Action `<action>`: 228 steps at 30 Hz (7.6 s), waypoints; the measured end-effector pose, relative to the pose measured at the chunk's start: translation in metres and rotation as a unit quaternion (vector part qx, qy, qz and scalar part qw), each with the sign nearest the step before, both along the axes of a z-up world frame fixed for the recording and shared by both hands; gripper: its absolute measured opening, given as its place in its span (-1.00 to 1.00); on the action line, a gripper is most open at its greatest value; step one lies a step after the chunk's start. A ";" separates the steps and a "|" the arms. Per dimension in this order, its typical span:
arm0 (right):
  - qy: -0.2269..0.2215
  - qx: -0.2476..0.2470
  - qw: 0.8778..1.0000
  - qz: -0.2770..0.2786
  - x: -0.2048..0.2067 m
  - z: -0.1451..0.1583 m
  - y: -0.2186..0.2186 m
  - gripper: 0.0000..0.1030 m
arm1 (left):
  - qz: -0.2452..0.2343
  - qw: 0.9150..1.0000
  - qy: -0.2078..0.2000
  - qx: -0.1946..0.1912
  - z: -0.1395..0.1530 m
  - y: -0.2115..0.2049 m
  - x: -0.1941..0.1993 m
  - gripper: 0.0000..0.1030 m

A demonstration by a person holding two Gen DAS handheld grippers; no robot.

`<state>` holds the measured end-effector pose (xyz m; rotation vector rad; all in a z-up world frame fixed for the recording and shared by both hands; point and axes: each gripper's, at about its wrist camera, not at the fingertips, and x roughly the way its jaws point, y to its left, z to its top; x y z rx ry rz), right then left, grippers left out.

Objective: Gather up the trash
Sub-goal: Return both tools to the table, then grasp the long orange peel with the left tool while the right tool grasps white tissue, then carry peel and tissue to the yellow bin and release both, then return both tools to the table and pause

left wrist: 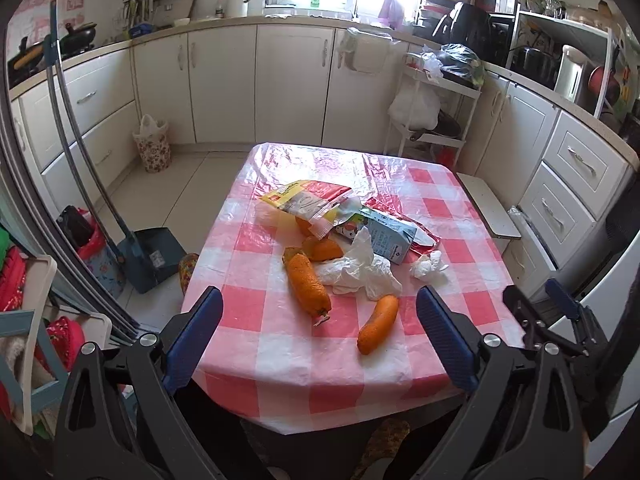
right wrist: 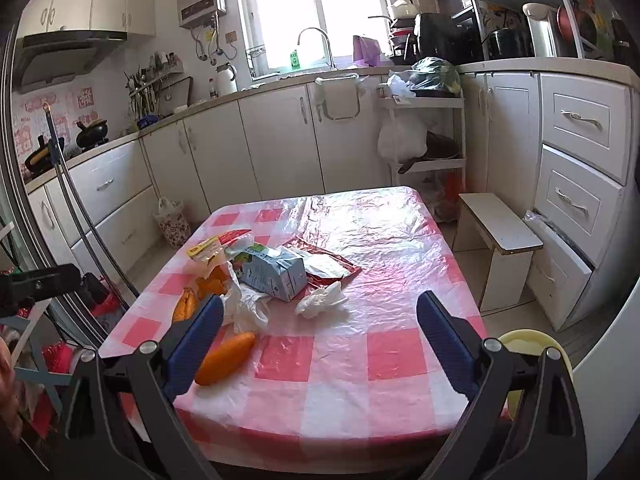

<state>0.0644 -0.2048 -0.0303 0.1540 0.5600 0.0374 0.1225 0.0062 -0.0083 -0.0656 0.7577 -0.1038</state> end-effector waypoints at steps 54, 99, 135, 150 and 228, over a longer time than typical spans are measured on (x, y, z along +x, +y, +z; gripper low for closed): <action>0.113 0.050 0.983 0.134 0.036 -0.040 0.041 0.68 | 0.018 0.990 0.132 0.047 -0.129 0.022 0.102 -0.52; 0.179 0.102 0.954 0.217 0.138 -0.056 0.053 -0.78 | 0.022 0.992 0.126 0.020 -0.132 0.058 0.084 -0.47; -0.020 0.145 0.988 0.054 0.017 0.076 -0.135 -0.93 | -0.149 0.986 0.034 -0.064 -0.021 -0.039 0.046 -0.56; 0.097 0.118 0.979 -0.131 -0.009 -0.070 -0.266 -0.93 | -0.455 0.881 0.130 0.011 -0.054 -0.327 0.056 -0.56; 0.035 0.050 0.997 0.048 0.012 -0.008 0.002 0.71 | -0.064 0.995 0.052 -0.054 -0.037 0.009 -0.005 0.67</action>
